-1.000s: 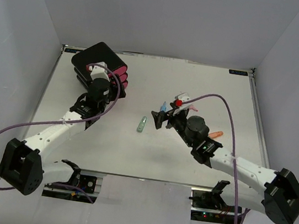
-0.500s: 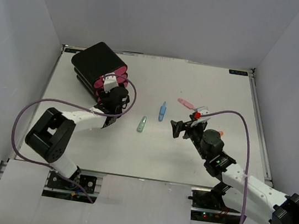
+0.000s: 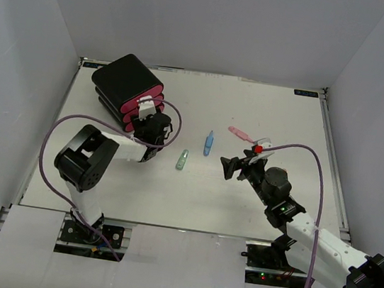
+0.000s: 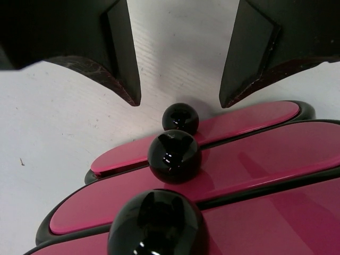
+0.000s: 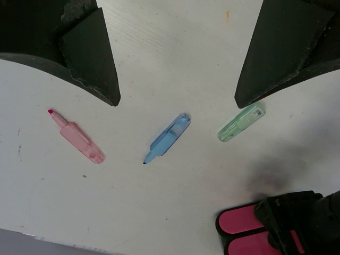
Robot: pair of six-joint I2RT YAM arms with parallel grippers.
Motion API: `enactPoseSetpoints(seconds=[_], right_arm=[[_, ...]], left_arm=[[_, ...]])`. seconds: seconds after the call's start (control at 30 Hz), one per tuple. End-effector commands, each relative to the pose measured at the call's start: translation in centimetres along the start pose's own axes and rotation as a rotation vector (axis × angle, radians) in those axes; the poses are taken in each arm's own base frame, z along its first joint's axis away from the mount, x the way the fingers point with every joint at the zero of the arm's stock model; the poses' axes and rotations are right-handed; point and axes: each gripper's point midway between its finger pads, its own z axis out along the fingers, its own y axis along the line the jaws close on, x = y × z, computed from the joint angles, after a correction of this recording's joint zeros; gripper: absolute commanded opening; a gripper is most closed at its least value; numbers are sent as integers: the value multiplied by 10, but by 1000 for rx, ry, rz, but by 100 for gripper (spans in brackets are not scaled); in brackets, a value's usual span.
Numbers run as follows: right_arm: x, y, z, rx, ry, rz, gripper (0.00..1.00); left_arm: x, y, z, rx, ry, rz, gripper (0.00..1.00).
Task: Sort the stationery into containers
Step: Open the drawer in the storage box.
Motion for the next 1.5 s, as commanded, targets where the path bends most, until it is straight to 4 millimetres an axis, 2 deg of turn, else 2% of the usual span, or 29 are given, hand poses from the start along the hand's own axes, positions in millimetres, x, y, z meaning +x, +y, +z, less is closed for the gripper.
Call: enactPoseSetpoints(seconds=[0.0,0.23,0.47,1.1,1.3,1.47], right_arm=[[-18,4,0,-25,-69,19,95],[-17,5,0,-35,-75,18,95],[-18,6,0,-42,-76,19,95],[-14,6,0,-46,-71,19,95],[-12,6,0,-49,-68,20,96],[-12,7,0,-53,-70,20,96]], left_arm=[[-19,-9,7,-14,-64,-51,71],[-23,-12,14,-32,-97,-61,66],[-13,-13,24,-52,-82,-33,62],[11,-8,36,-109,-7,1,60],[11,-7,36,-114,-11,-5,59],[9,-7,36,-118,-19,-2,52]])
